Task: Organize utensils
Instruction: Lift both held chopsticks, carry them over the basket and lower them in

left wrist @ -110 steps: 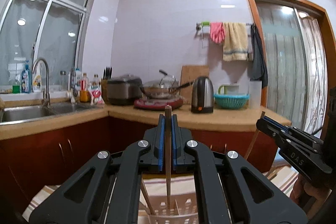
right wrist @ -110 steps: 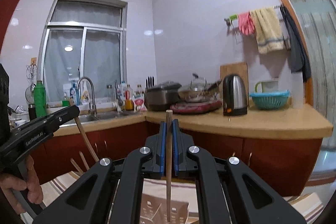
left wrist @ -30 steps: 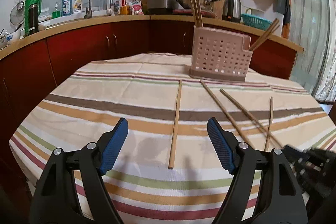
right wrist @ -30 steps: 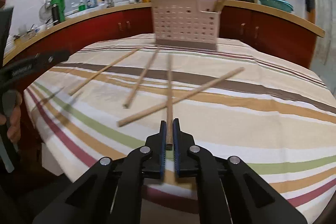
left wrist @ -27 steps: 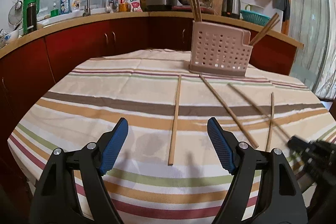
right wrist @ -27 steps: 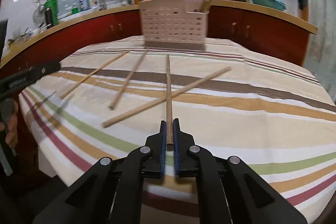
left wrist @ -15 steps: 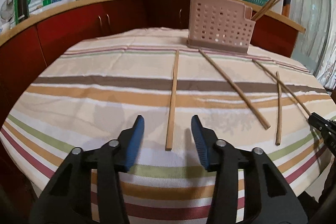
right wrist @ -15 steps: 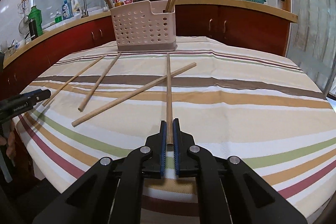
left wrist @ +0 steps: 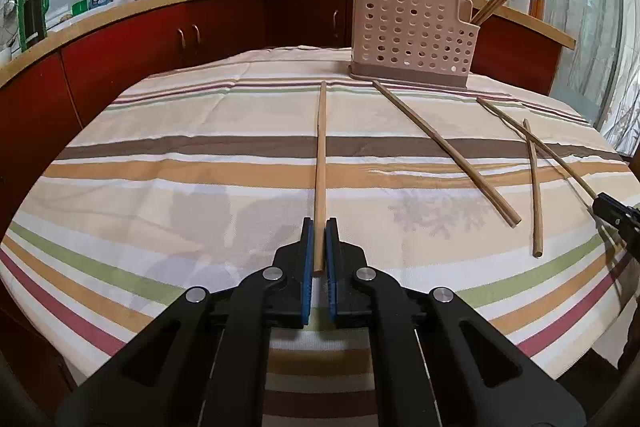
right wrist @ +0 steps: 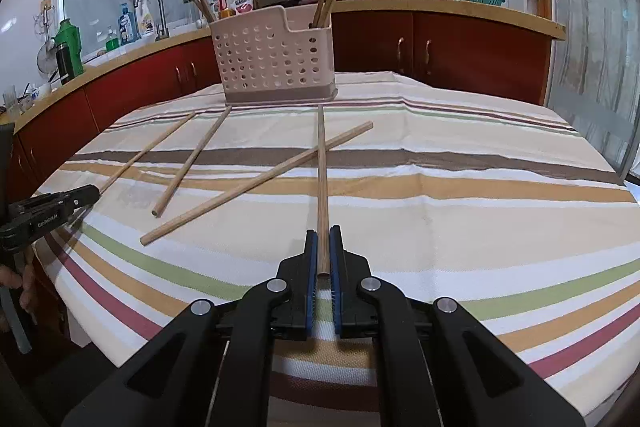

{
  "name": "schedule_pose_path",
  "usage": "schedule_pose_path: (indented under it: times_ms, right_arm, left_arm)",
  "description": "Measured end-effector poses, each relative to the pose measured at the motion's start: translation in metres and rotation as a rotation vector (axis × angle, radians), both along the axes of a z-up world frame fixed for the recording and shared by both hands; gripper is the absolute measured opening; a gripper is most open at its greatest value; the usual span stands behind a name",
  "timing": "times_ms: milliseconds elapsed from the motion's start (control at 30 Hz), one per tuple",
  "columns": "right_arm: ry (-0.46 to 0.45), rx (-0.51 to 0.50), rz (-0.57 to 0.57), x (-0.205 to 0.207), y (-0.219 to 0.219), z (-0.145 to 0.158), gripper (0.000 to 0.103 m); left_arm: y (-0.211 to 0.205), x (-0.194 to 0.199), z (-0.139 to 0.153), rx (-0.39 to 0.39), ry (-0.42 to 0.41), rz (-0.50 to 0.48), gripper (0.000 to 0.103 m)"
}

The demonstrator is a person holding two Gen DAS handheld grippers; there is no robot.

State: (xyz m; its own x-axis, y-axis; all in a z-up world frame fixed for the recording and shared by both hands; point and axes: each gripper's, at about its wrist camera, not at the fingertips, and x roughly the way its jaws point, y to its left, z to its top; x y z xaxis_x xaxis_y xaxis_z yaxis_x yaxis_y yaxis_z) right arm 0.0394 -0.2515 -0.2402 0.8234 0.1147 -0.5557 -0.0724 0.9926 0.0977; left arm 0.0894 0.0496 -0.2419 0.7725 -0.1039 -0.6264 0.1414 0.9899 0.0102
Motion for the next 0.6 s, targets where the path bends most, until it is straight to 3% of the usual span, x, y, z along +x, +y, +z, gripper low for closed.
schedule_pose_path:
  times_ms: [200,600]
  right_arm:
    - [-0.049,0.0,-0.004,-0.005,-0.002,0.019,0.007]
    - [-0.203,0.009,-0.012,-0.021,-0.009,0.084,0.007]
  left_arm:
    - [0.0,-0.01,0.024,0.02,-0.076,0.0,0.006]
    - [0.0,-0.034,0.1,-0.021,-0.288,0.002,0.006]
